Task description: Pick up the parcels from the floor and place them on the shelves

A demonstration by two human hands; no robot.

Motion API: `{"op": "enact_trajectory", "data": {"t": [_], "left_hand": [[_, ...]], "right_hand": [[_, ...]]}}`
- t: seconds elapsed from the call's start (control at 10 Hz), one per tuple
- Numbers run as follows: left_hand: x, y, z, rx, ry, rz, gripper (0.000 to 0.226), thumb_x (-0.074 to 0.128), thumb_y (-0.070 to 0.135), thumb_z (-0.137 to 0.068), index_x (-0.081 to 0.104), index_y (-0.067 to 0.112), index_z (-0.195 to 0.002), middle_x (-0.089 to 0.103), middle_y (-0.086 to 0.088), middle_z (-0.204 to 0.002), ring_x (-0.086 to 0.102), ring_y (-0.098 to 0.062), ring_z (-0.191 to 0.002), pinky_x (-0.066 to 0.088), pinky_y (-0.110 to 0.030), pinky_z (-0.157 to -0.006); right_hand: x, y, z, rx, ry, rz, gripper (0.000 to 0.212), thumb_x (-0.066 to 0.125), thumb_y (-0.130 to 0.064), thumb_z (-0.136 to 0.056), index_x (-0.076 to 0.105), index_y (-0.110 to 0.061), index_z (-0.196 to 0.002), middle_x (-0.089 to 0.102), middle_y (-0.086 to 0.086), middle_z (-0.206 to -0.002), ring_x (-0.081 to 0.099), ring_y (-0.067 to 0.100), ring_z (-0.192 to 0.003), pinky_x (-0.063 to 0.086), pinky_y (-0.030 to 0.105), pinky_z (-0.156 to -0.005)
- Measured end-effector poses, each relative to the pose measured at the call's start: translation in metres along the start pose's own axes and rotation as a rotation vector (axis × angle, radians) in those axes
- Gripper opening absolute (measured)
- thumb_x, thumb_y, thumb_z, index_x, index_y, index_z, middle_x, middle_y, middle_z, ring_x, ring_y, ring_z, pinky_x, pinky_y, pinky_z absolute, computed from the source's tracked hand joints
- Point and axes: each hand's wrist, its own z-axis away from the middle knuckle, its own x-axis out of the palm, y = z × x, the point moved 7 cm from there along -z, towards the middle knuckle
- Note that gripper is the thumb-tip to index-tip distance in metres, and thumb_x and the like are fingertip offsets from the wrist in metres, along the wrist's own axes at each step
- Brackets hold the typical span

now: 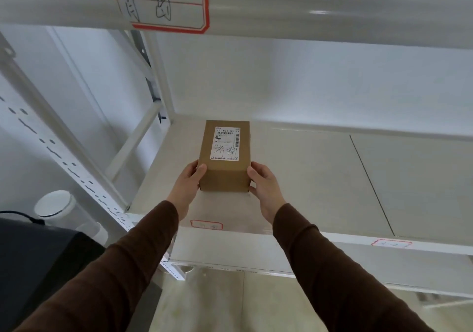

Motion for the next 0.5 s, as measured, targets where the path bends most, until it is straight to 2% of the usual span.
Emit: {"op": "enact_trajectory", "data": {"t": [0.1,0.2,0.3,0.4,0.5], "left_hand": [[-0.003,0.000,-0.005,-0.017,-0.007,0.004,0.052,0.050,0.042,-0.105,0.046,0.019,-0.152,0.061,0.000,-0.138,0.056,-0.023,-0.129,0.043,-0.041,-0.115],[-0.004,-0.001,-0.007,-0.023,-0.014,0.011,0.051,0.050,0.040,-0.105,0.047,0.019,-0.151,0.061,0.001,-0.134,0.056,-0.023,-0.129,0.043,-0.039,-0.114],[-0.005,-0.001,-0.007,-0.032,-0.020,0.012,0.057,0.052,0.043,-0.104,0.042,0.019,-0.154,0.058,-0.001,-0.141,0.054,-0.024,-0.132,0.041,-0.039,-0.115],[-0.009,-0.004,-0.012,-0.044,-0.025,-0.010,0.065,0.053,0.048,-0.102,0.035,0.020,-0.158,0.052,-0.002,-0.150,0.050,-0.025,-0.136,0.037,-0.042,-0.120],[-0.016,0.004,-0.014,-0.014,0.015,-0.076,0.069,0.054,0.053,-0.099,0.035,0.022,-0.158,0.046,-0.004,-0.157,0.044,-0.026,-0.143,0.033,-0.043,-0.121]], "right_hand": [[0.001,0.000,-0.001,0.009,0.013,0.002,0.022,0.054,-0.019,-0.105,0.058,-0.018,-0.126,0.068,-0.006,-0.109,0.064,0.007,-0.095,0.053,0.027,-0.087],[0.001,0.003,-0.003,0.019,0.020,0.025,0.022,0.054,-0.021,-0.105,0.058,-0.020,-0.126,0.068,-0.006,-0.111,0.063,0.013,-0.102,0.052,0.037,-0.099],[0.001,0.001,-0.001,0.024,0.024,0.020,0.028,0.055,-0.021,-0.105,0.057,-0.017,-0.132,0.068,-0.004,-0.114,0.063,0.013,-0.104,0.051,0.039,-0.102],[-0.002,0.001,-0.002,0.026,0.025,0.046,0.033,0.057,-0.024,-0.103,0.057,-0.017,-0.136,0.067,-0.003,-0.123,0.061,0.015,-0.114,0.048,0.037,-0.103],[-0.008,-0.008,0.001,-0.005,0.044,0.102,0.030,0.057,-0.027,-0.102,0.058,-0.020,-0.131,0.064,-0.010,-0.118,0.059,0.007,-0.107,0.046,0.035,-0.101]]}}
